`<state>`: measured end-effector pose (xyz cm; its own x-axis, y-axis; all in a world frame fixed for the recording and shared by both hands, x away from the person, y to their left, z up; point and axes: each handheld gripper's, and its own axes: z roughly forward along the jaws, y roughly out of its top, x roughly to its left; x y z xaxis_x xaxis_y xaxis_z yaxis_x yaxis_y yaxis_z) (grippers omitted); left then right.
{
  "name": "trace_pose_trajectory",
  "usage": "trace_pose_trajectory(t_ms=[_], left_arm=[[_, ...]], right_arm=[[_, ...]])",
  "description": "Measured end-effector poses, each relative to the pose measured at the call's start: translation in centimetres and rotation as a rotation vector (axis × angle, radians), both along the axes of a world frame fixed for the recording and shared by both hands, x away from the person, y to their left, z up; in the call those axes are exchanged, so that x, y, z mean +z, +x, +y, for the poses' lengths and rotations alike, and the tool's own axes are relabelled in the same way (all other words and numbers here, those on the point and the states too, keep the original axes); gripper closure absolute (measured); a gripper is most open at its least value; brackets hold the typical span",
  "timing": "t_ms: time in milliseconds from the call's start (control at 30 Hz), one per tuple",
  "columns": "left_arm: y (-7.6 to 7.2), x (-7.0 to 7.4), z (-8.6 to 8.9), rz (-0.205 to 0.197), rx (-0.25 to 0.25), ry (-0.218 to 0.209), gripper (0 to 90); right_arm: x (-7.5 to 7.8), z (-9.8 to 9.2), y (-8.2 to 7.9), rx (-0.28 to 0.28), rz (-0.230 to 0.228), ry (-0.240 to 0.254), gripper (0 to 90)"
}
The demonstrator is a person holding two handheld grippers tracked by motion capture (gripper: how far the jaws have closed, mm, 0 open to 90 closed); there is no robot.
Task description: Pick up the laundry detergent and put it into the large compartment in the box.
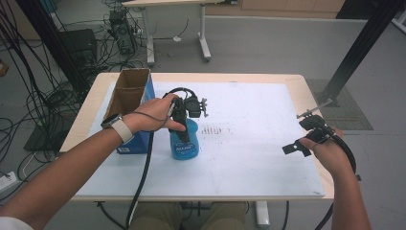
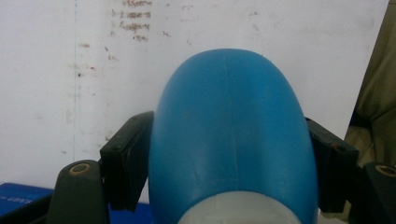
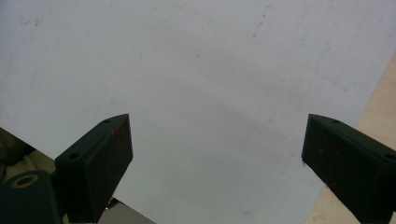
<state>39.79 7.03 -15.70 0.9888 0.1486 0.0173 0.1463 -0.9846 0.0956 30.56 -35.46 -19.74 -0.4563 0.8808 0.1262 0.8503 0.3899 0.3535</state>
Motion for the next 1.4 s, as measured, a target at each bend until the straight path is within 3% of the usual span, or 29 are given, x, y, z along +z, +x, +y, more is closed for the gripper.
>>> trace_pose_trajectory(t_ms=[467,567,1400], left_arm=[[-0.49,0.01,-0.02,-0.026,0.009,0.001,29.7],[-0.38,0.0,0.28,-0.014,0.01,-0.017,37.7],[-0.46,0.03,0.31,-0.017,0.0,-0.015,37.8]], right_arm=[[-0.02,-0.06,-0.14,-0.003,-0.001,0.002,8.7],[-0.07,-0.08,-0.19,-0.005,-0.002,0.002,8.7],[-0.09,-0.02,-0.2,-0.002,-0.001,0.002,8.7]])
